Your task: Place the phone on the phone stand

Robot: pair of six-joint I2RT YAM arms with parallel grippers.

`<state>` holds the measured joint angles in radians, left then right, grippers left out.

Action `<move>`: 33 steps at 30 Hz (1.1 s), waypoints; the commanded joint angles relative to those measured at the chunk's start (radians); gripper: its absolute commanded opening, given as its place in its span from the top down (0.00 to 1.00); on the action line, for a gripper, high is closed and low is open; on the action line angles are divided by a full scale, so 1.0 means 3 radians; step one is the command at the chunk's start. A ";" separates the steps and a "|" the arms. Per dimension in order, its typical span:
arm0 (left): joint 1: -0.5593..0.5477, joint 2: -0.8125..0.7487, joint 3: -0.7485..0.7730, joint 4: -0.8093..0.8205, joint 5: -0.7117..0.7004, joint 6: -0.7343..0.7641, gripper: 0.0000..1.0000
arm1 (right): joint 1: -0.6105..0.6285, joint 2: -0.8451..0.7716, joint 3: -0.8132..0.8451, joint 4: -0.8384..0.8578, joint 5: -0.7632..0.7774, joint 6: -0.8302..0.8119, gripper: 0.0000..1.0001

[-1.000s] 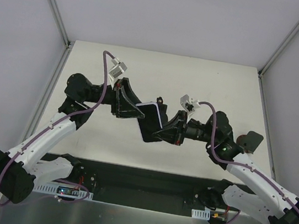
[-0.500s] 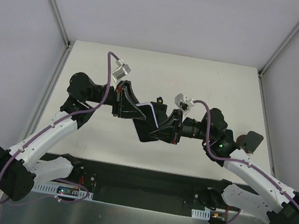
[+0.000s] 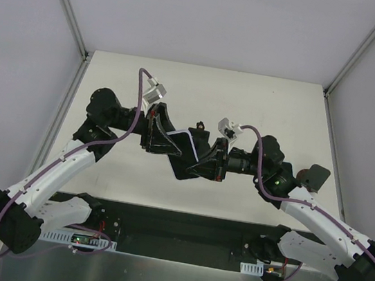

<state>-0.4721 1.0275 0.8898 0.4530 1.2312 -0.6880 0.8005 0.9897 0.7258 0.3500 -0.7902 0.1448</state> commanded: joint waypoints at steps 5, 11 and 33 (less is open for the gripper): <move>-0.0022 -0.0117 0.0163 -0.0109 0.0028 0.0238 0.64 | -0.0004 -0.0078 0.0214 0.0255 0.0036 -0.0038 0.99; -0.0027 -0.0183 0.0153 -0.0175 -0.0085 0.0299 0.65 | 0.0016 -0.0016 0.0219 0.0234 0.0036 -0.0043 0.99; 0.0034 -0.0637 0.0240 -0.1193 -0.1535 0.0979 1.00 | -0.0045 -0.0461 0.0357 -0.1667 0.2357 -0.0278 0.04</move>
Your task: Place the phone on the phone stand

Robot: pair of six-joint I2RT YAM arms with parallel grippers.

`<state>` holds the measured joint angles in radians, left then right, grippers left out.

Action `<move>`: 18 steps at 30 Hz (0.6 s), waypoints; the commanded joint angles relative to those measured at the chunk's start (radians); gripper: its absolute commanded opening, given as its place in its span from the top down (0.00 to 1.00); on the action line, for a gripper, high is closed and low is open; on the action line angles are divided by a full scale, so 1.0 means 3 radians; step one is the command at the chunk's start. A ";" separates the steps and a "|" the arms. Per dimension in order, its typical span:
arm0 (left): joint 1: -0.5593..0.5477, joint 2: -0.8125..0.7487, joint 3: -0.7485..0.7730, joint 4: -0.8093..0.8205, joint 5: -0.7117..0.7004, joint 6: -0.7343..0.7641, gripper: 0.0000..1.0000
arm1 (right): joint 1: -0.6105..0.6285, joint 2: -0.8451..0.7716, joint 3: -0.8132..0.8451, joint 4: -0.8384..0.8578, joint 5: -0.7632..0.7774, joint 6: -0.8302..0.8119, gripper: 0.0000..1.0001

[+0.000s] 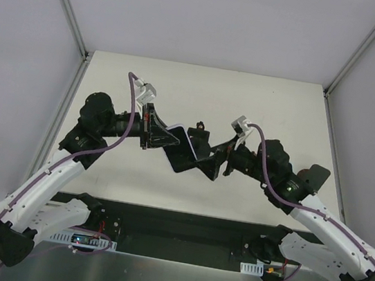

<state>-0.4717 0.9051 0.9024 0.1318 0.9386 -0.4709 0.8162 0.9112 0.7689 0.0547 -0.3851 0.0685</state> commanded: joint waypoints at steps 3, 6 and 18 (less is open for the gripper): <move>0.0135 -0.0505 0.0101 -0.0189 -0.1106 0.0332 1.00 | -0.0225 -0.0225 0.0295 -0.0990 0.1263 0.0043 0.04; 0.0248 -0.0705 0.0014 -0.0199 -0.1384 0.0363 1.00 | -0.0230 -0.0205 0.0392 -0.1093 0.1452 -0.0008 0.04; 0.0284 -0.0818 -0.0042 -0.0358 -0.1896 0.0404 1.00 | 0.0117 0.1002 0.1475 -0.1839 0.2327 0.0386 0.02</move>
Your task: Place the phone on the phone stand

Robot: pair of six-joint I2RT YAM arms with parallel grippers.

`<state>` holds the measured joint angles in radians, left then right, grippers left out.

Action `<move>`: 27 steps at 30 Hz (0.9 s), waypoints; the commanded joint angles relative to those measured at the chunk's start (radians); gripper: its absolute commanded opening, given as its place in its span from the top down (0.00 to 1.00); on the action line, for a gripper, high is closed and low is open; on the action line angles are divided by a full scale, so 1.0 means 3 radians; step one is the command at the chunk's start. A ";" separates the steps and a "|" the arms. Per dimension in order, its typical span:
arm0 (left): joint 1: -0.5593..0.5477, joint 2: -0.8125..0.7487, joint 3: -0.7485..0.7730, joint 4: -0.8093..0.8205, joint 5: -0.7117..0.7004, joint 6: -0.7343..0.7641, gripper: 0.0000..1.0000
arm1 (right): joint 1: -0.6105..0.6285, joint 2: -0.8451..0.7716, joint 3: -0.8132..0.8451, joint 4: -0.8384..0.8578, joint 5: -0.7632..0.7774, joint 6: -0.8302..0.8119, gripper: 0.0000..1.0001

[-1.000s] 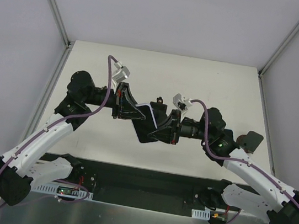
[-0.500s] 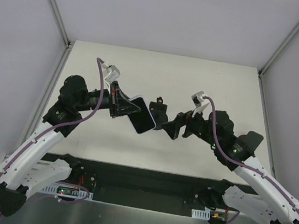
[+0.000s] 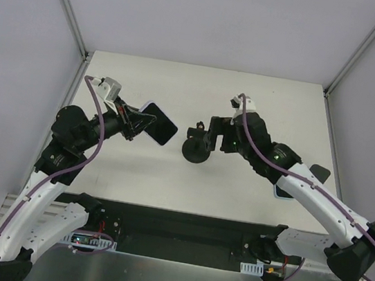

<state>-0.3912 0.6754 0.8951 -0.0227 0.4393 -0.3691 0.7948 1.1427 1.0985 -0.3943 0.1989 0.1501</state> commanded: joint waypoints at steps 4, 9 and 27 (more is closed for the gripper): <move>0.0010 -0.0007 -0.0028 0.0152 -0.0212 0.0105 1.00 | 0.0403 0.0623 0.0679 -0.0506 0.0666 0.0047 0.09; 0.0010 0.0055 -0.0008 0.0163 -0.0017 0.0105 1.00 | 0.0434 0.0941 0.0920 -0.0680 0.0728 0.0047 0.26; 0.0010 0.0126 -0.0003 0.0168 0.0034 0.0080 1.00 | 0.0419 0.1284 0.1160 -0.0782 0.0789 0.0042 0.57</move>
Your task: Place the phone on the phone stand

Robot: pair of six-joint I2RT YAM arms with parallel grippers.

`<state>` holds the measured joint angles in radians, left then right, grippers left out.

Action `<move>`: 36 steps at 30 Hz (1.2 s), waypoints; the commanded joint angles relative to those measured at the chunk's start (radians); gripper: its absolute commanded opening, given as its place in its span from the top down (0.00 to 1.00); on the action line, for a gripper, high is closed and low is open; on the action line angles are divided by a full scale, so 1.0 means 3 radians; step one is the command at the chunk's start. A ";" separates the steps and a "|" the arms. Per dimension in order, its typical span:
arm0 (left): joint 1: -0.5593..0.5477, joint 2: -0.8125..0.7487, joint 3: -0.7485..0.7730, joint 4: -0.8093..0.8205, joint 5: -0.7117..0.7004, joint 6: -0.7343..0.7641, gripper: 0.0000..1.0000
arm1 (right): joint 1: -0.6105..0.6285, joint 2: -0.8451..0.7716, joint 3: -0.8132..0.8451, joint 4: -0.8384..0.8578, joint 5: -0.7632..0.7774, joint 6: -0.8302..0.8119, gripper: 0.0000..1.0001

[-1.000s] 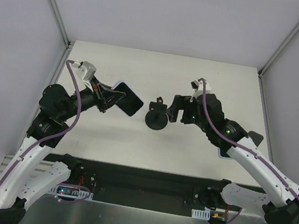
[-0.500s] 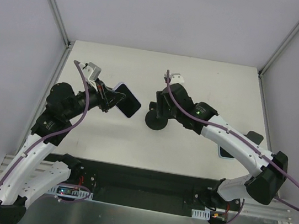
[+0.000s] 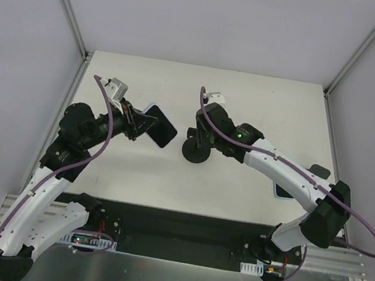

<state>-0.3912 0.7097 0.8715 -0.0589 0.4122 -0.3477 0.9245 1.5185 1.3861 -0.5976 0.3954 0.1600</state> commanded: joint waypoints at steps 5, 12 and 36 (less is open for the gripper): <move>0.0010 0.0032 0.0076 0.0288 0.0150 -0.0002 1.00 | -0.0034 0.0067 0.0207 -0.0130 0.0170 0.0024 0.62; 0.0010 0.0114 0.0112 0.0288 0.0232 -0.0043 1.00 | -0.0055 0.0123 0.0232 -0.0125 0.0190 0.0024 0.68; -0.0316 0.0661 -0.0251 0.1633 0.2128 0.0043 1.00 | -0.0637 -0.0367 -0.0392 0.0443 -0.2271 -0.1443 0.99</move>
<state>-0.4160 0.8585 0.7853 0.1970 0.8234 -0.3546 0.7952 1.4620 1.2873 -0.4904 0.0902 -0.1406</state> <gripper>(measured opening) 0.111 0.171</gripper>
